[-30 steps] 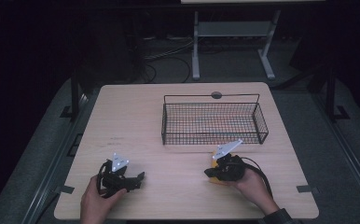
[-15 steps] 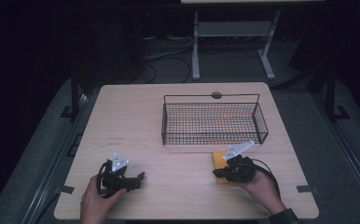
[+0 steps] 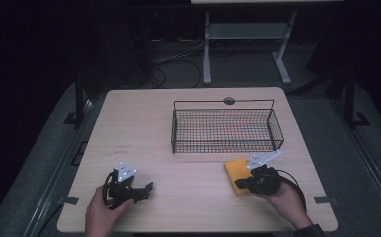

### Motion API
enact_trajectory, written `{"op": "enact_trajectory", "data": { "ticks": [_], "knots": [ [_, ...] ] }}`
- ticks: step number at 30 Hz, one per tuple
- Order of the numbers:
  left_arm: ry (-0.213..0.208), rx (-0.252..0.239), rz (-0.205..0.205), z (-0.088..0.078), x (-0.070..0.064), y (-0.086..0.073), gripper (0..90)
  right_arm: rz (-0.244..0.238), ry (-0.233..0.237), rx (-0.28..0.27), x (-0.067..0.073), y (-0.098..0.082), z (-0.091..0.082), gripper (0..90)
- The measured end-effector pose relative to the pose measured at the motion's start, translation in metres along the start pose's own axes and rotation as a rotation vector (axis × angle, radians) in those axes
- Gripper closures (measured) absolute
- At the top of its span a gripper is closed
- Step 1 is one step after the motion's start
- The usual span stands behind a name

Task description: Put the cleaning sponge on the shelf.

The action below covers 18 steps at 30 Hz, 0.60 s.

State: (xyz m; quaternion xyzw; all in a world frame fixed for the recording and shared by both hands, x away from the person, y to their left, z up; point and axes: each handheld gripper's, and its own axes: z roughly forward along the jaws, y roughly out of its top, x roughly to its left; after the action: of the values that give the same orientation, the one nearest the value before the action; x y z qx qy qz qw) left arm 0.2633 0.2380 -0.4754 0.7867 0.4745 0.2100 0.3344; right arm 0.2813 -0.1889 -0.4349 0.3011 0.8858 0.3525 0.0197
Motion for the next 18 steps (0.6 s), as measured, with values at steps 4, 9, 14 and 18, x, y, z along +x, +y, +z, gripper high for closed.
{"op": "enact_trajectory", "data": {
  "ticks": [4, 9, 14, 18],
  "knots": [
    [0.000, 0.000, 0.001, 0.000, 0.000, 0.000, 12.9, 0.010, -0.008, -0.001, -0.003, -0.004, -0.004, 89.8],
    [0.000, 0.000, 0.001, 0.000, 0.000, 0.000, 12.9, 0.022, -0.020, -0.002, -0.006, -0.009, -0.009, 89.8],
    [0.000, 0.001, 0.001, 0.000, 0.000, 0.000, 12.9, 0.044, -0.037, -0.005, -0.012, -0.015, -0.016, 89.8],
    [0.000, 0.001, 0.001, 0.000, 0.000, 0.000, 12.9, 0.055, -0.042, -0.011, -0.014, -0.019, -0.021, 89.8]
  ]
}}
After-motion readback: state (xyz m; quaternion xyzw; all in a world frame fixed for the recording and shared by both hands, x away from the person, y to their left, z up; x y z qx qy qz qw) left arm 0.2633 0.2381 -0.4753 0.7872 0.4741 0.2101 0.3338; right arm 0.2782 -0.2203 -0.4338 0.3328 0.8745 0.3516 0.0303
